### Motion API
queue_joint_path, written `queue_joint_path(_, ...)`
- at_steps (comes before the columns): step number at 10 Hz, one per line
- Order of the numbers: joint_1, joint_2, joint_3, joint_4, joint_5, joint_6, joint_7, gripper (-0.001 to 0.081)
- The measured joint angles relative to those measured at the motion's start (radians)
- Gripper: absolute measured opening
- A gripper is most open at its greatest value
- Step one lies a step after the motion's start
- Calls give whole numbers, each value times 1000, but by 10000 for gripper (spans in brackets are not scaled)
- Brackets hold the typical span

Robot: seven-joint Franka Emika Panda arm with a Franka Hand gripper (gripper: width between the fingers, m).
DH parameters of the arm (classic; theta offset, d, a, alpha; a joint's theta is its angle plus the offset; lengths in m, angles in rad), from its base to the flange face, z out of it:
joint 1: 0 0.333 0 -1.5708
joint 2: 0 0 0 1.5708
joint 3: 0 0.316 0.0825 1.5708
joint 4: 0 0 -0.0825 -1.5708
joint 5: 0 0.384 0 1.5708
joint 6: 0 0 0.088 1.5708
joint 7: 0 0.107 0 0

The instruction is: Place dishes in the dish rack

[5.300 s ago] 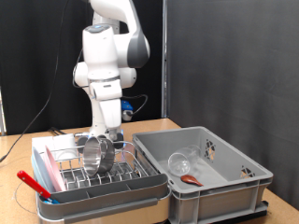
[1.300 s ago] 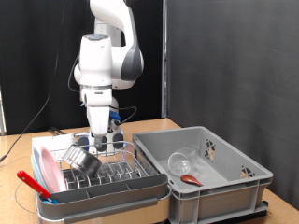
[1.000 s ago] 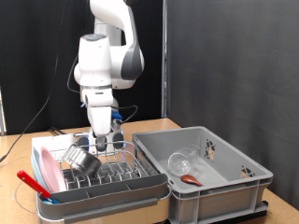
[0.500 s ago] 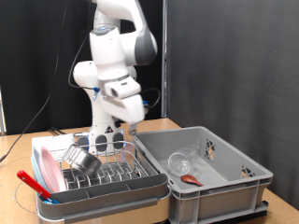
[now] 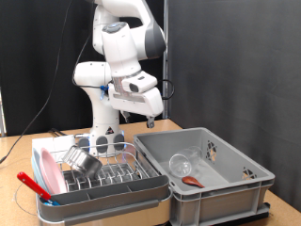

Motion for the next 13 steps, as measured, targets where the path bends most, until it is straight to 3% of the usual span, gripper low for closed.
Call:
queue_joint_path(3, 51, 84, 13, 103, -18, -70, -207, 803)
queue_joint_path(6, 78, 183, 66, 214, -168, -98, -367, 803)
queue_joint_path(7, 75, 181, 64, 210, -143, -97, -344, 803)
queue_joint_path(8, 76, 181, 60, 208, -114, -98, -395, 803)
queue_joint_path(9, 81, 184, 59, 211, -77, -95, -512, 803)
queue_joint_path(11, 109, 212, 75, 229, -50, -32, -714, 803)
queue_joint_path(13, 132, 251, 126, 235, -118, 111, -770, 803)
